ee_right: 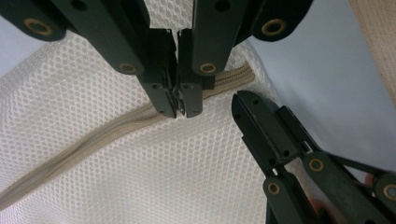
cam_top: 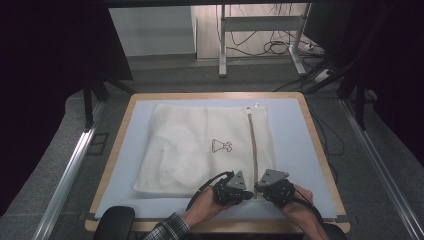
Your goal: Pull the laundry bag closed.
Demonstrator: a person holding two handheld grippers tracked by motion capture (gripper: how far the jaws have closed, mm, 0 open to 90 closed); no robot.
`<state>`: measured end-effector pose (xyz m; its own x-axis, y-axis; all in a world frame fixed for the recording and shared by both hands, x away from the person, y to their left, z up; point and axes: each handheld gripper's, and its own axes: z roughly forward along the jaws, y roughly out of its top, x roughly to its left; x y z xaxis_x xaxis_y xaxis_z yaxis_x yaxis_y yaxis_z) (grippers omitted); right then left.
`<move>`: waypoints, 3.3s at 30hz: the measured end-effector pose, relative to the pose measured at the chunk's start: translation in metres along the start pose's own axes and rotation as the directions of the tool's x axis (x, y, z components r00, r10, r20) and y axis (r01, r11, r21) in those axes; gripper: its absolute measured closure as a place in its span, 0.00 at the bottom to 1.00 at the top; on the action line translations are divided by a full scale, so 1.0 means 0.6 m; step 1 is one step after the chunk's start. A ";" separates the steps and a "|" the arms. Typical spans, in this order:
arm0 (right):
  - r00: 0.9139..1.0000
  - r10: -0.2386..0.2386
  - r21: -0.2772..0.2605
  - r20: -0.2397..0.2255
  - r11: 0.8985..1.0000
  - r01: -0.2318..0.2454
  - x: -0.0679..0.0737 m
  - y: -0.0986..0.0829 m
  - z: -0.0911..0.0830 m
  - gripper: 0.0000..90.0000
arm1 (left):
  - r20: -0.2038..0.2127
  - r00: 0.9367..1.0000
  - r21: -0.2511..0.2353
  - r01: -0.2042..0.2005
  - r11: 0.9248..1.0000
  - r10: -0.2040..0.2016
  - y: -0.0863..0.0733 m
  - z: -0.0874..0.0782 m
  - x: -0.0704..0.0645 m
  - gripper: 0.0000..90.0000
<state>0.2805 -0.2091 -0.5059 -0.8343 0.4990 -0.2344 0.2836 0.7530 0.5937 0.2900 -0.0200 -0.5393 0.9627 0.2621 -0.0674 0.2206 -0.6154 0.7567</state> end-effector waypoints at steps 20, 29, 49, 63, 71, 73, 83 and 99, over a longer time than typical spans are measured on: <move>1.000 -0.003 -0.009 0.022 1.000 0.003 -0.013 0.002 0.004 0.95 | 0.001 1.000 -0.002 -0.001 1.000 0.001 0.000 0.000 0.000 1.00; 0.999 -0.002 -0.012 0.040 1.000 0.003 -0.017 0.004 0.007 0.95 | 0.002 1.000 -0.002 0.001 1.000 -0.001 0.000 0.000 0.000 1.00; 0.997 -0.016 -0.004 0.077 1.000 0.016 -0.038 0.011 0.019 0.95 | 0.003 1.000 0.000 0.004 1.000 -0.004 -0.001 0.000 0.000 1.00; 0.995 -0.022 0.009 0.093 1.000 0.021 -0.052 0.018 0.033 0.95 | 0.001 1.000 -0.003 0.005 1.000 -0.005 -0.001 0.000 -0.001 1.00; 0.993 -0.026 0.017 0.113 1.000 0.025 -0.064 0.025 0.042 0.95 | -0.003 1.000 -0.004 0.002 1.000 -0.002 -0.001 0.000 -0.002 1.00; 0.993 -0.029 0.017 0.115 0.999 0.028 -0.065 0.025 0.044 0.95 | -0.004 1.000 -0.004 0.001 1.000 -0.001 -0.001 0.000 -0.002 1.00; 0.991 -0.041 0.021 0.128 0.999 0.039 -0.077 0.032 0.052 0.95 | -0.004 1.000 -0.012 0.011 1.000 -0.011 -0.001 0.001 -0.004 1.00; 0.988 -0.047 0.027 0.149 0.999 0.043 -0.095 0.040 0.064 0.95 | -0.006 1.000 -0.009 0.008 1.000 -0.008 -0.001 0.001 -0.004 1.00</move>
<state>0.3533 -0.2027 -0.5078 -0.7669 0.5217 -0.3737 0.2604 0.7852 0.5618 0.2874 -0.0206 -0.5398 0.9599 0.2715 -0.0694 0.2267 -0.6068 0.7618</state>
